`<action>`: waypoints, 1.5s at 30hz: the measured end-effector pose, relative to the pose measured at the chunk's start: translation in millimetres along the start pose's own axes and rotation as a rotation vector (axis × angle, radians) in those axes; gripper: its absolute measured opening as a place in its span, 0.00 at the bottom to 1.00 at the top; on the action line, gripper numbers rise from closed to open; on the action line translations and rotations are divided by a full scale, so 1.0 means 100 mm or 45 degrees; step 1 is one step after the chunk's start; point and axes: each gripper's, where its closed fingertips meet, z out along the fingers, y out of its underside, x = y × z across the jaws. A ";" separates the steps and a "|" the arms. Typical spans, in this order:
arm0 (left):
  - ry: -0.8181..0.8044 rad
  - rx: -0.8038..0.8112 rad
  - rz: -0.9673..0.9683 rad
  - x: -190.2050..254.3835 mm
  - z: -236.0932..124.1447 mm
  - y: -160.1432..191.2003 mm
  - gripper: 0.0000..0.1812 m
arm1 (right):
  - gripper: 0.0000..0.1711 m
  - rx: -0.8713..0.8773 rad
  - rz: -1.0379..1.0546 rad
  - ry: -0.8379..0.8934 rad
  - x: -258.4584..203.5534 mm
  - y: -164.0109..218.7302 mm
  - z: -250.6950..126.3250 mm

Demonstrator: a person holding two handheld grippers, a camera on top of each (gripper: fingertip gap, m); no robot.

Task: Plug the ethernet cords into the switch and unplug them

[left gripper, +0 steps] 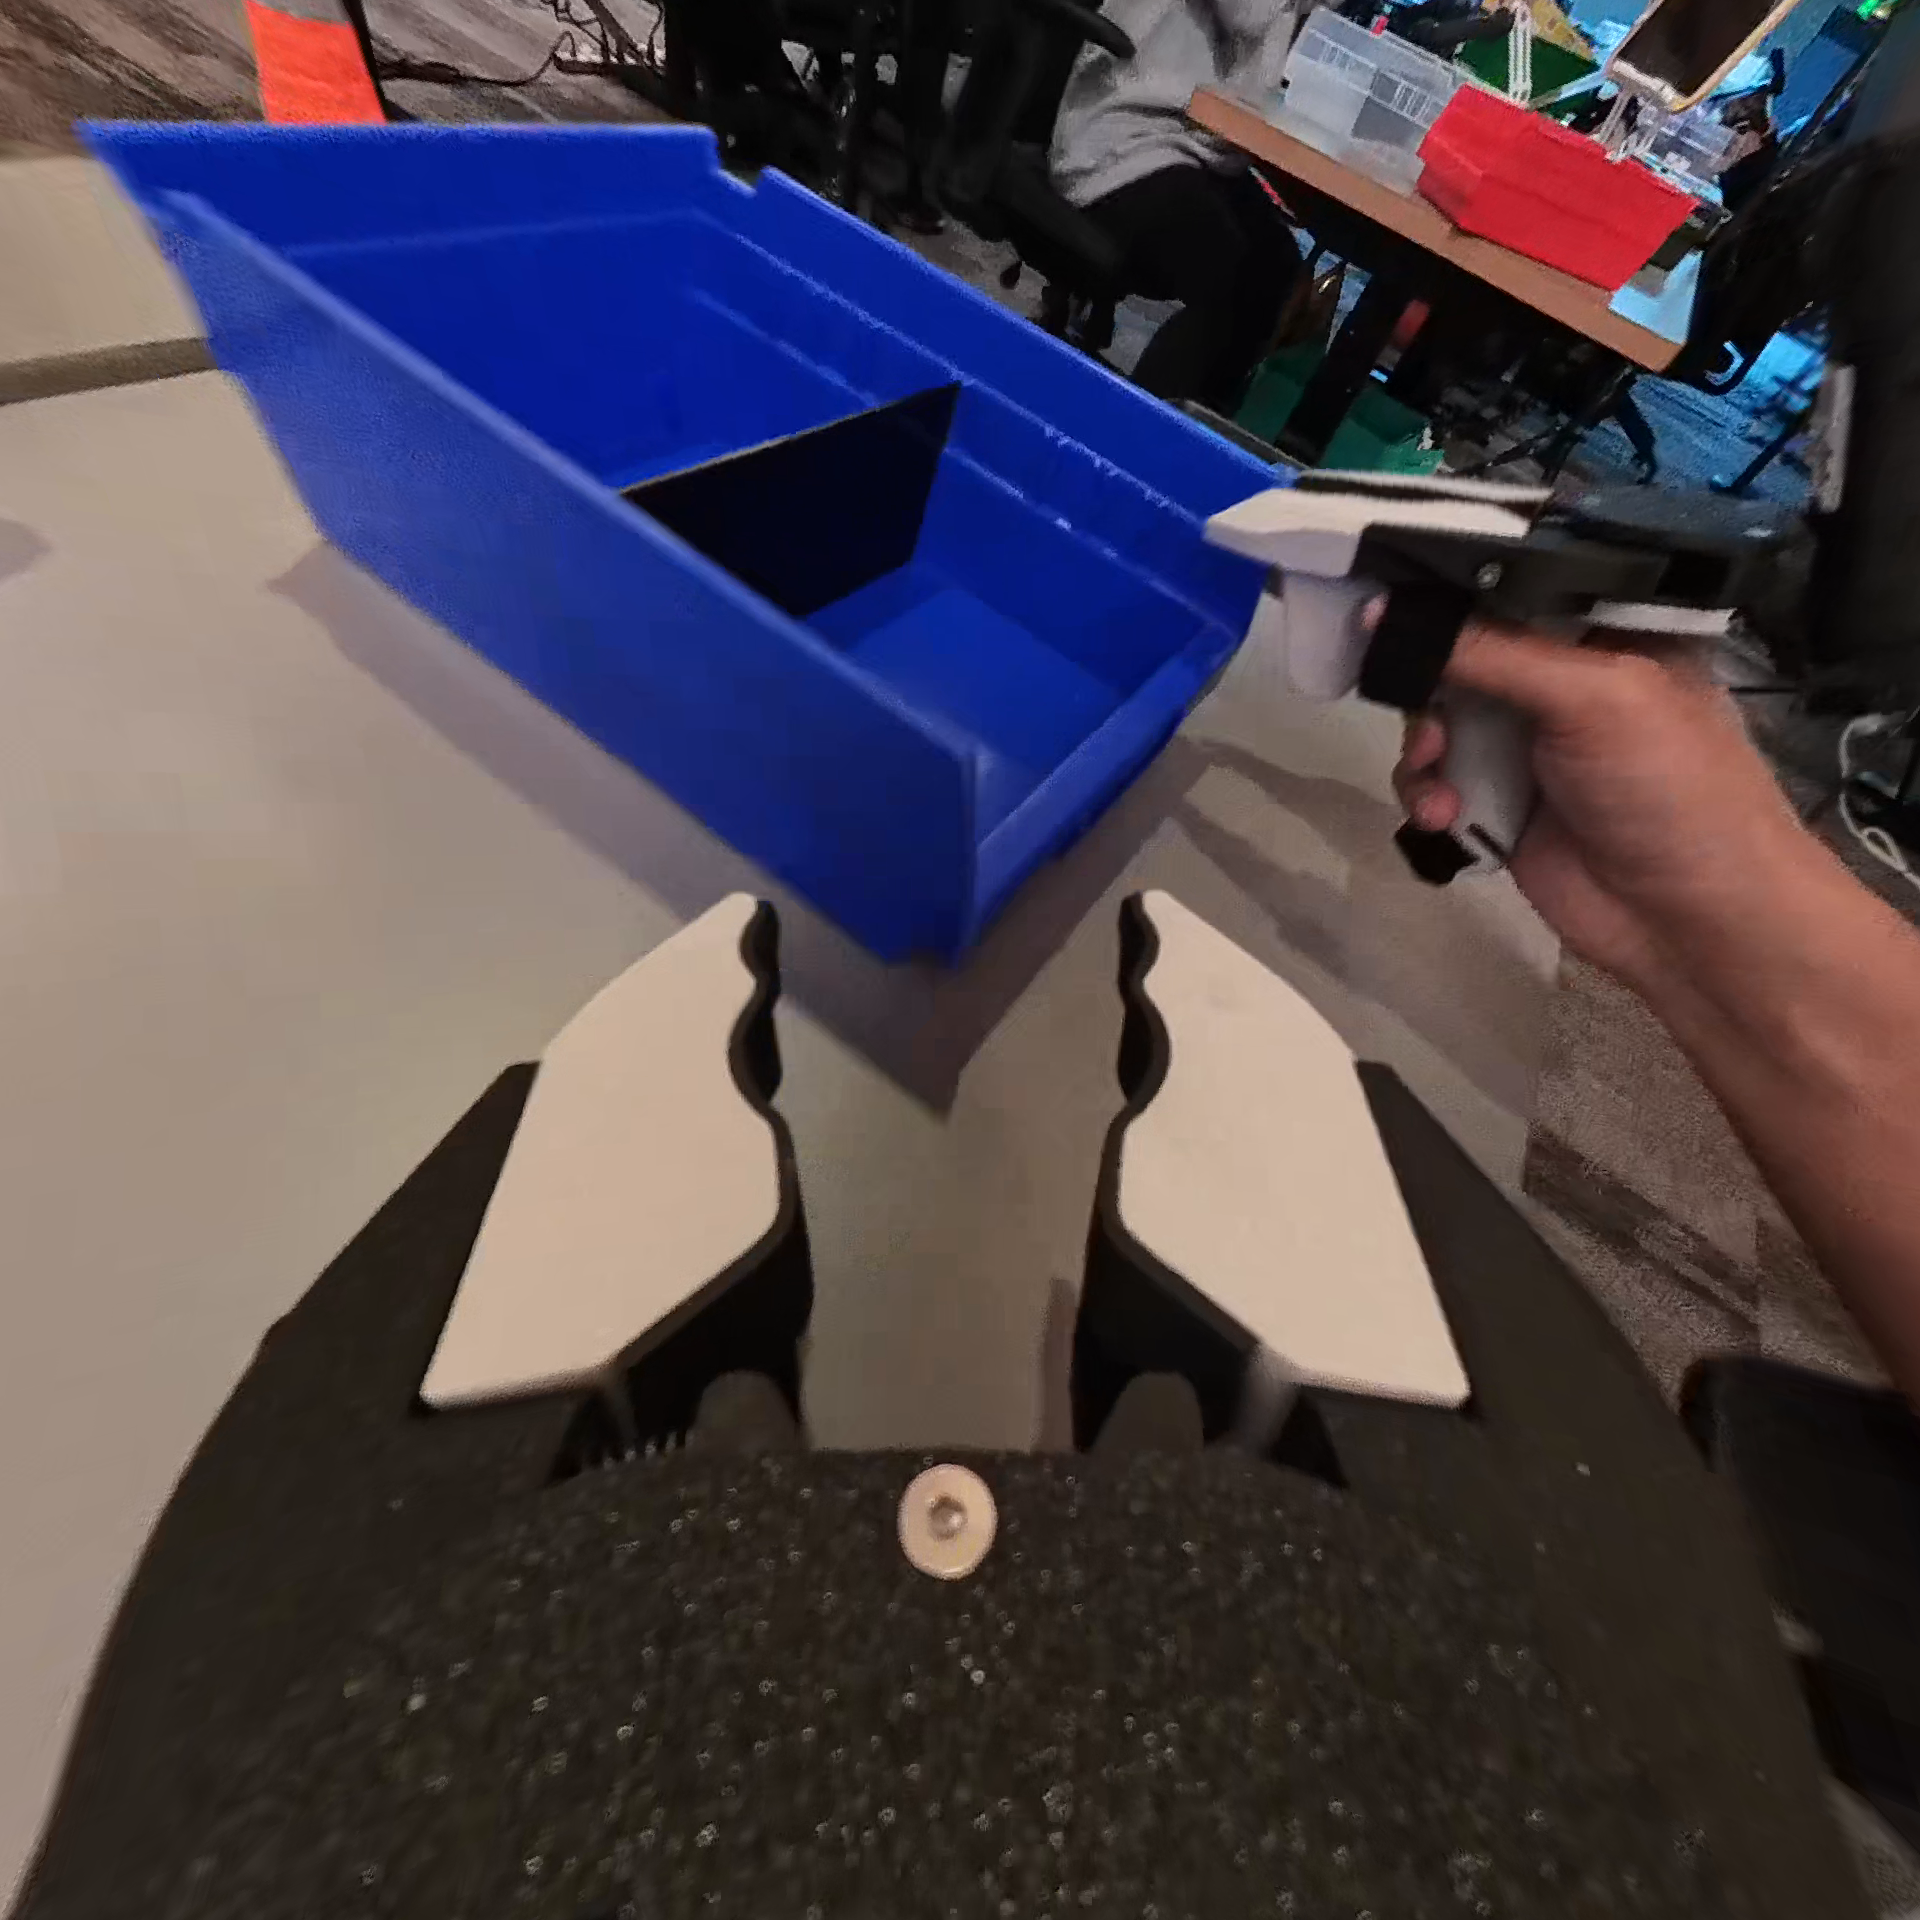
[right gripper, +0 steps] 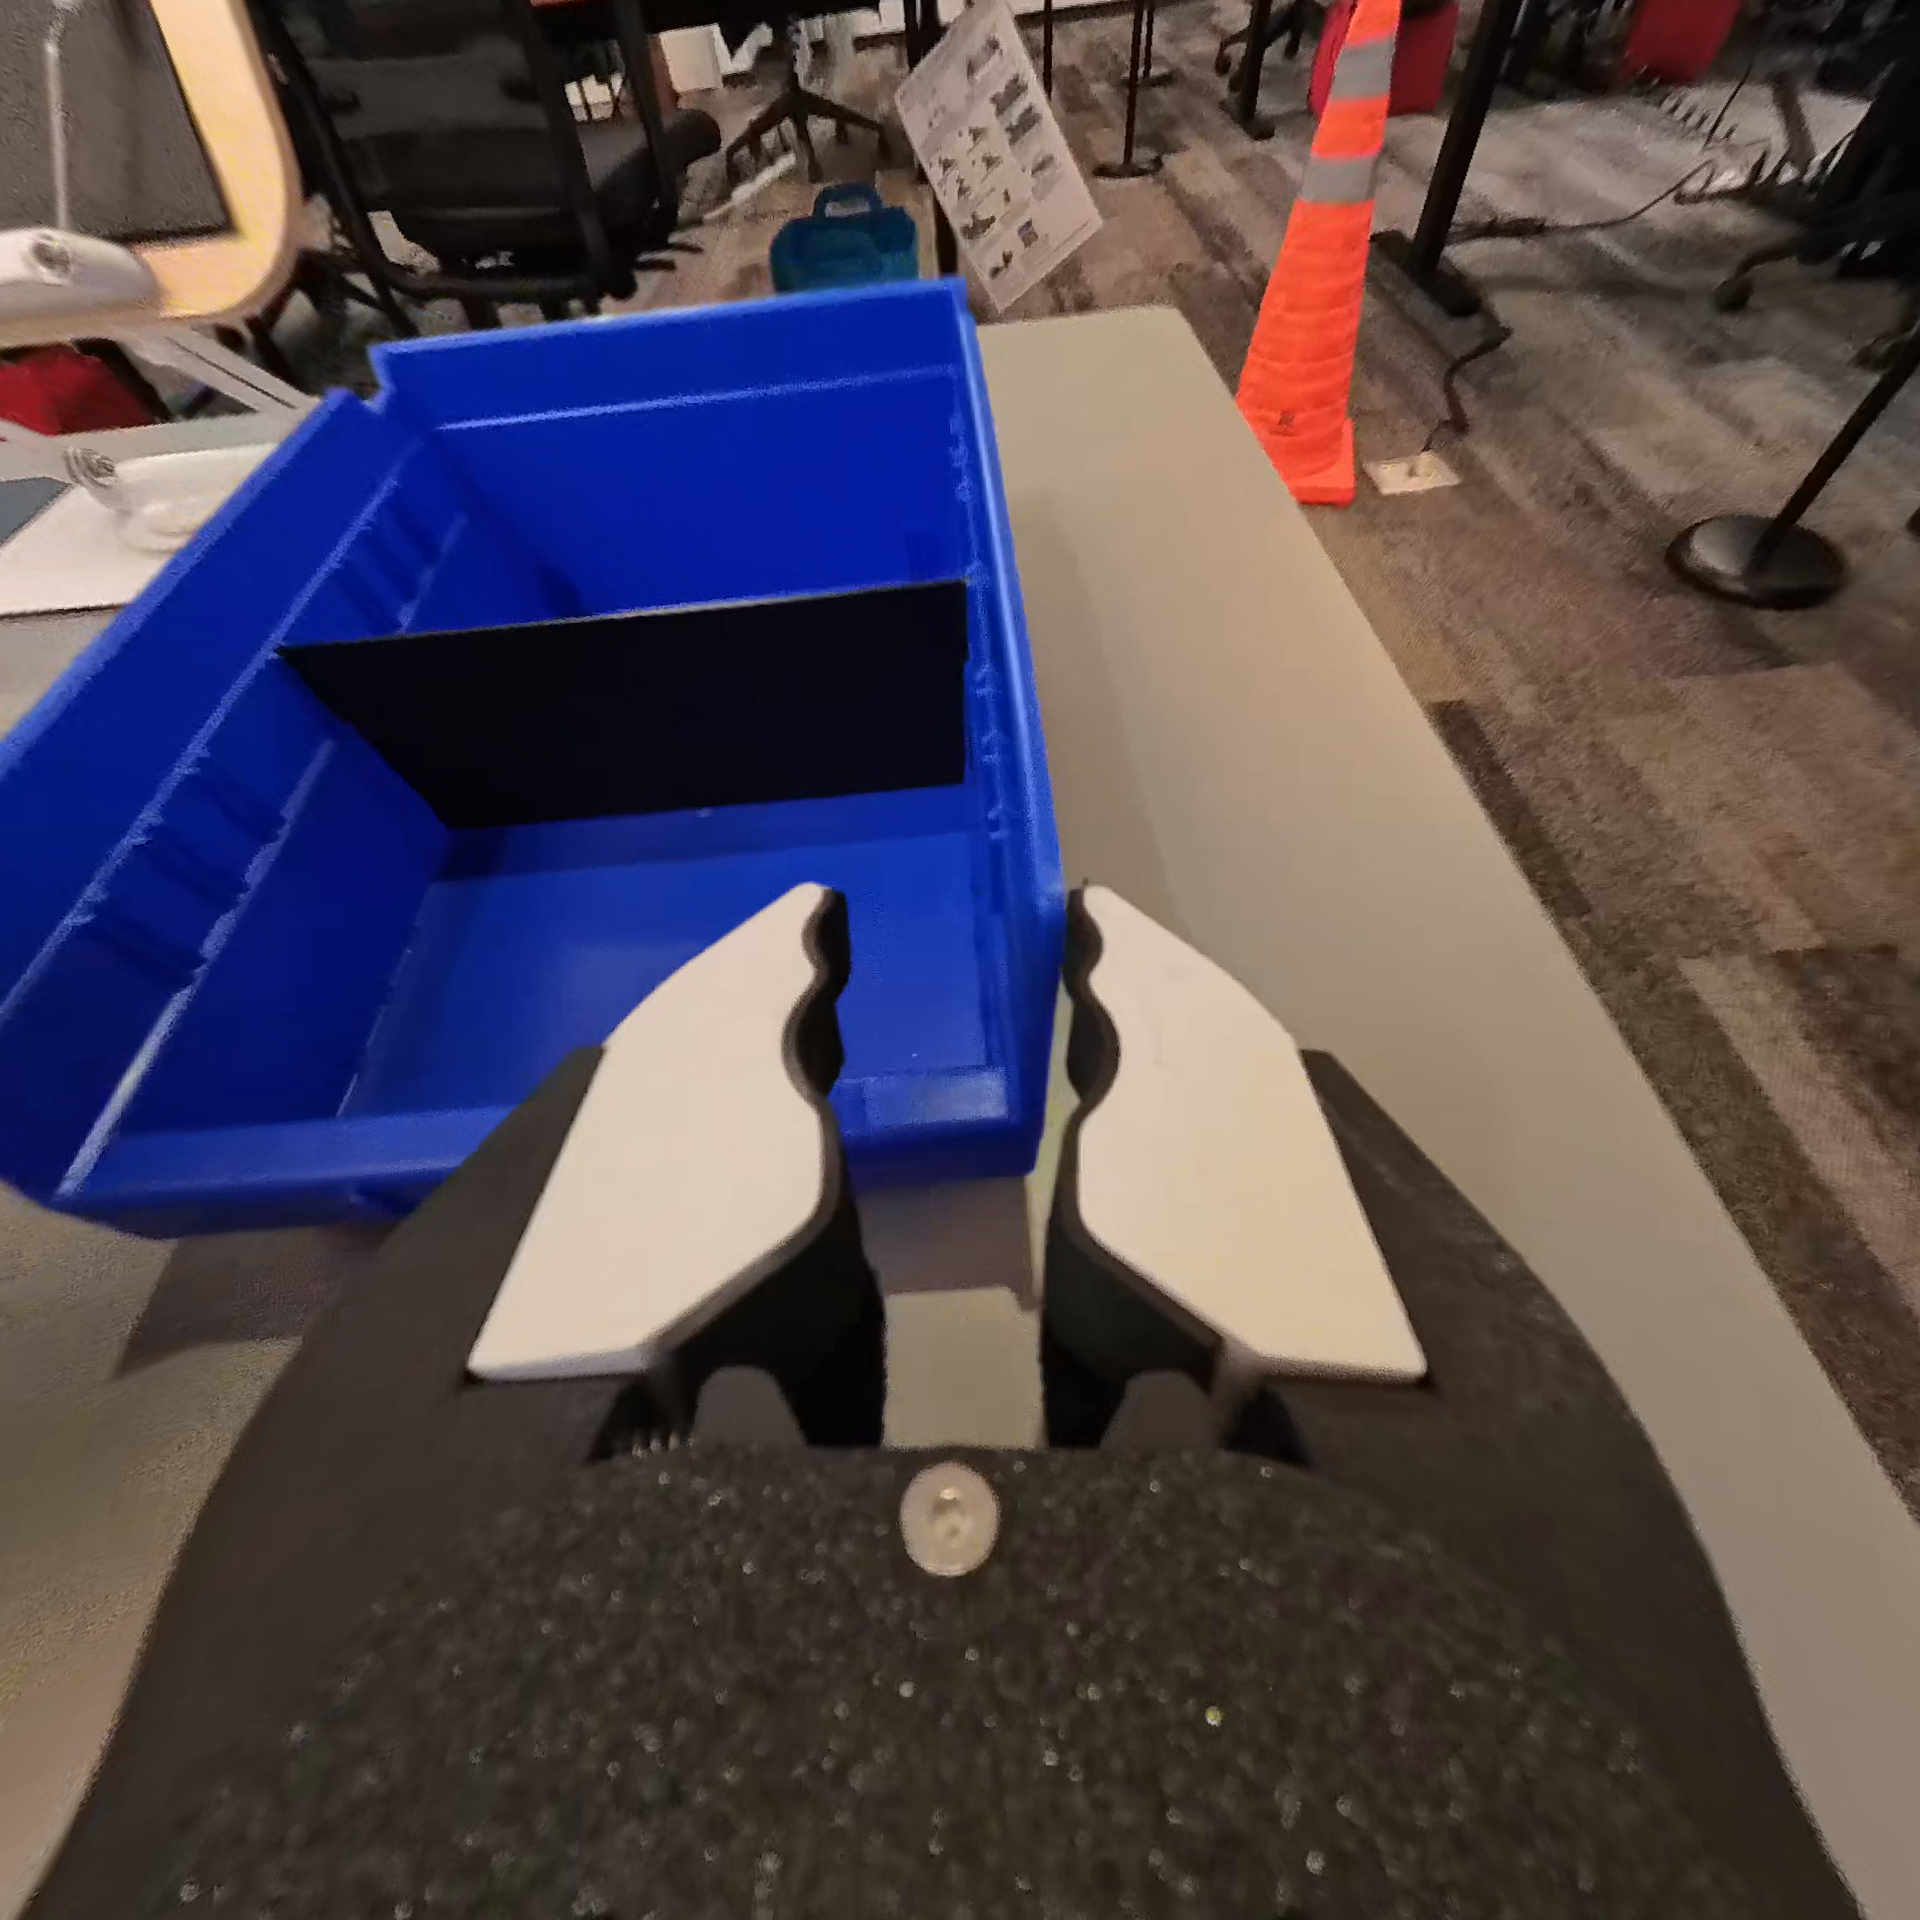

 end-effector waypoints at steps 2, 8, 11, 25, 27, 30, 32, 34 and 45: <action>-0.037 0.022 0.013 -0.16 -0.46 0.08 0.30 | 0.24 0.049 -0.064 0.049 -0.07 -0.03 -0.18; -0.449 0.109 -0.045 -1.03 -2.13 0.50 0.25 | 0.22 0.171 -0.038 -0.063 -0.66 0.01 -0.64; -0.615 0.117 -0.132 -1.41 -2.83 0.79 0.25 | 0.21 0.186 0.069 -0.339 -1.27 0.12 -0.75; -0.625 0.167 -0.289 -1.84 -3.44 1.18 0.22 | 0.17 0.089 0.170 -0.754 -2.23 0.36 -0.68; -0.633 0.174 -0.274 -1.84 -3.47 1.14 0.22 | 0.16 0.097 0.092 -0.709 -2.19 0.38 -0.68; -0.622 0.144 -0.168 -1.84 -3.60 1.05 0.22 | 0.15 0.086 0.045 -0.688 -2.15 0.41 -0.65; -0.522 -0.017 -0.048 -1.83 -3.66 1.06 0.19 | 0.15 0.065 0.058 -0.714 -2.16 0.43 -0.64; -0.325 -0.225 0.064 -1.76 -3.74 1.06 0.21 | 0.15 0.046 0.088 -0.750 -2.17 0.45 -0.63; 0.000 -1.260 0.614 -2.63 -3.90 1.06 0.31 | 0.15 0.016 0.097 -0.810 -2.24 0.48 -0.69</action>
